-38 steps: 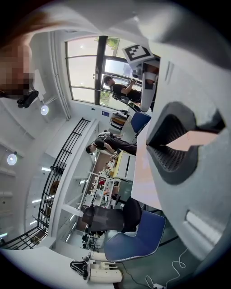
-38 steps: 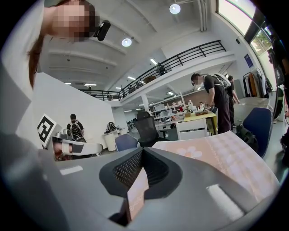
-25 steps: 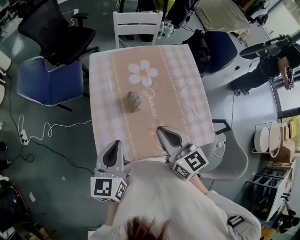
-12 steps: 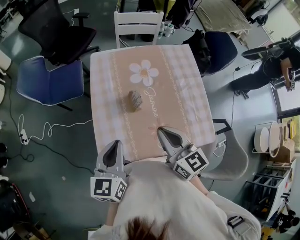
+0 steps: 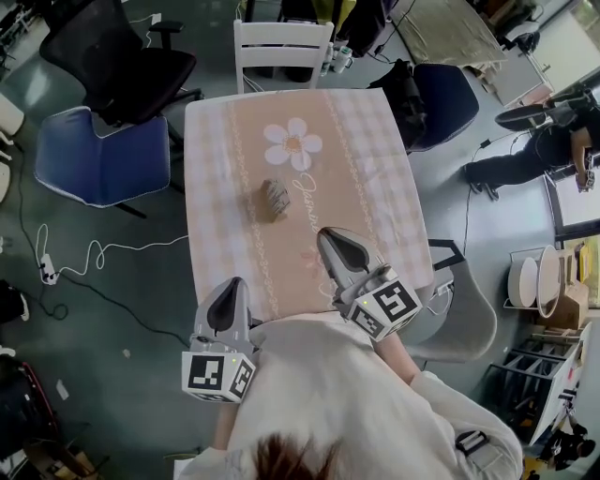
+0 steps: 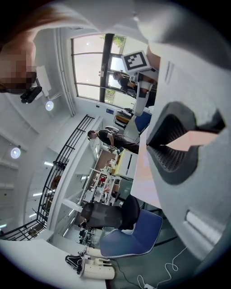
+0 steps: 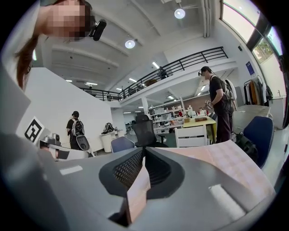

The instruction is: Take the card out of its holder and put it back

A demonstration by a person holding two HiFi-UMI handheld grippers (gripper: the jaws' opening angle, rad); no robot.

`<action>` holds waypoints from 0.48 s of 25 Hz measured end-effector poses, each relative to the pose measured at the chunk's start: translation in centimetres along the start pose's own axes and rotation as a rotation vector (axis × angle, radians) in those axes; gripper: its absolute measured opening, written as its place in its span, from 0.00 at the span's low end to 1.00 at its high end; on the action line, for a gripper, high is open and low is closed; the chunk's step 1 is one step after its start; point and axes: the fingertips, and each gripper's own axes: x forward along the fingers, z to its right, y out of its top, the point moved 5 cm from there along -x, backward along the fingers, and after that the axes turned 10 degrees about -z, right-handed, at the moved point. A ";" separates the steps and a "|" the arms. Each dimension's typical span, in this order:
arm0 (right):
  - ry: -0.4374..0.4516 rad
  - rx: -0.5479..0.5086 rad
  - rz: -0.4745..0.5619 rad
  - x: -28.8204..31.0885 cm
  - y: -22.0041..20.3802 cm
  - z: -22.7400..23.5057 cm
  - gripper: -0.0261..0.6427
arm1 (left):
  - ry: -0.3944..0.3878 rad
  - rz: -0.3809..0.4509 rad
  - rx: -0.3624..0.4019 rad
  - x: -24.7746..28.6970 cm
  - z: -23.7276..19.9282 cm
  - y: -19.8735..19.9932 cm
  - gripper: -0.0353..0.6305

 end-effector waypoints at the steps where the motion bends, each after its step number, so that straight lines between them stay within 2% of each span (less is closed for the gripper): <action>1: 0.000 -0.009 0.003 0.5 0.3 0.3 0.05 | 0.003 0.000 -0.001 0.1 -0.1 0.0 0.05; 5: -0.006 -0.006 -0.023 3.0 0.4 1.8 0.12 | 0.022 0.002 -0.011 0.1 -0.3 0.0 0.05; 12: 0.000 0.097 -0.136 8.6 -2.1 4.2 0.17 | 0.053 -0.009 -0.041 0.3 -0.8 0.0 0.05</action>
